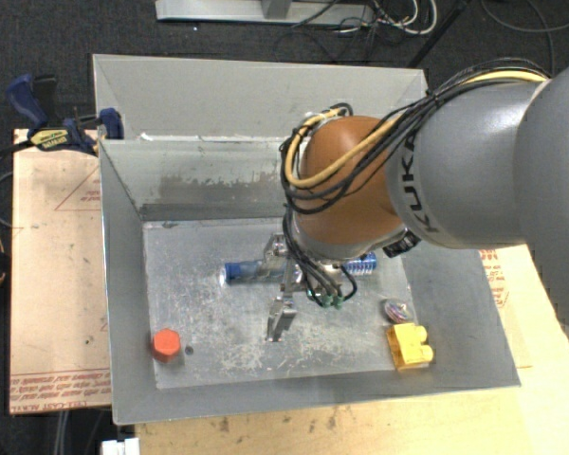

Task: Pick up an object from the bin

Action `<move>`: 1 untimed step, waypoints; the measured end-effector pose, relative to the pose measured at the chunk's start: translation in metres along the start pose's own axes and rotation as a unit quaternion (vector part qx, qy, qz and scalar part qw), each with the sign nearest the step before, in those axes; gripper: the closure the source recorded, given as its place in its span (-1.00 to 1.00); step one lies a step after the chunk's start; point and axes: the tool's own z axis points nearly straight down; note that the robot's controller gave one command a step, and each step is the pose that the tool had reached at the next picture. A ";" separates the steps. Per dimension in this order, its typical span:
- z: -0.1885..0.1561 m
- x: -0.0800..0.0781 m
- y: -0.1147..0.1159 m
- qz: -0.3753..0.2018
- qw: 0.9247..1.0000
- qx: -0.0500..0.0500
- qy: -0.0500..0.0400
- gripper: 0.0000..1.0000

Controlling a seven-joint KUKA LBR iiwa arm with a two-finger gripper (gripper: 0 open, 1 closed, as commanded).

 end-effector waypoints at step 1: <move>0.075 -0.078 0.081 -0.083 0.996 0.000 -0.006 -1.00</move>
Offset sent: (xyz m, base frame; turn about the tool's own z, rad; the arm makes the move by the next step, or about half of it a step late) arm 0.0739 0.0781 -0.0794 -0.1648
